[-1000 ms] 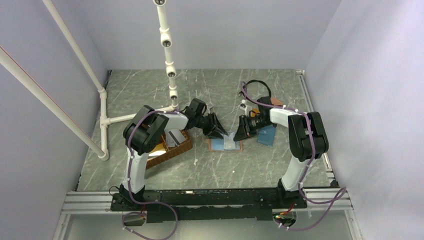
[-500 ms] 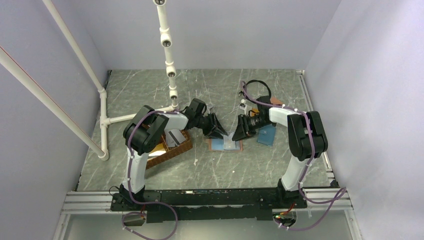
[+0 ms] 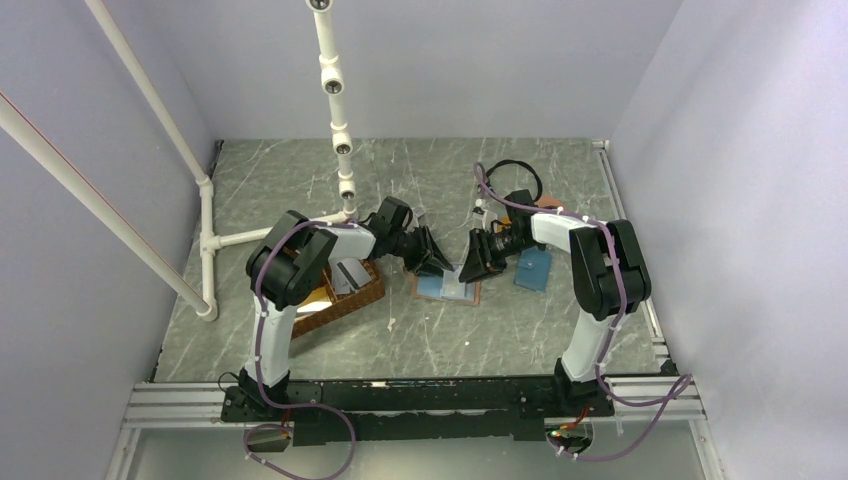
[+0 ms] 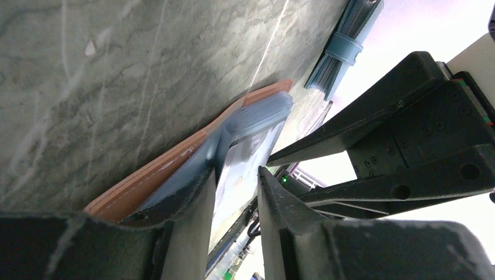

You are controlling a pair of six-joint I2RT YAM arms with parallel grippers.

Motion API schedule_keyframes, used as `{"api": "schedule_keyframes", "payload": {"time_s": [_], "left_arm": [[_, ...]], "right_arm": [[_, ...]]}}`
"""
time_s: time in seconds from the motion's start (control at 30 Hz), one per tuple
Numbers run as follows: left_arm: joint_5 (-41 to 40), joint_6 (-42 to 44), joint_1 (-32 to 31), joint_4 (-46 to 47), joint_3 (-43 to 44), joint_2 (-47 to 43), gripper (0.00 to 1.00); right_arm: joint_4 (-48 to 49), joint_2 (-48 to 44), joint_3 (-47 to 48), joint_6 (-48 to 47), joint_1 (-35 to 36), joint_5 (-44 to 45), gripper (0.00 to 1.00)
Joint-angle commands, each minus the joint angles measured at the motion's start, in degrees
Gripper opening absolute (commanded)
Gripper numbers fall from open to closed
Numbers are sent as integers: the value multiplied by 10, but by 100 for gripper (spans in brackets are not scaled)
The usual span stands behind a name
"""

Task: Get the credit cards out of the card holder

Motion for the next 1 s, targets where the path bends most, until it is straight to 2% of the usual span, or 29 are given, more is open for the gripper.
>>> {"api": "schedule_keyframes", "payload": {"time_s": [0.0, 0.23, 0.33, 0.63, 0.97], "left_arm": [[16, -9, -10, 18, -8, -19, 37], [26, -9, -10, 31, -17, -48, 39], [19, 2, -10, 5, -24, -65, 41], [0, 16, -14, -35, -30, -91, 42], [-40, 25, -22, -165, 6, -86, 42]], "right_arm": [[47, 29, 1, 10, 18, 89, 38], [37, 44, 6, 6, 16, 137, 5], [37, 46, 5, 5, 16, 147, 0], [33, 50, 4, 1, 16, 159, 0], [33, 52, 4, 0, 16, 151, 0]]}}
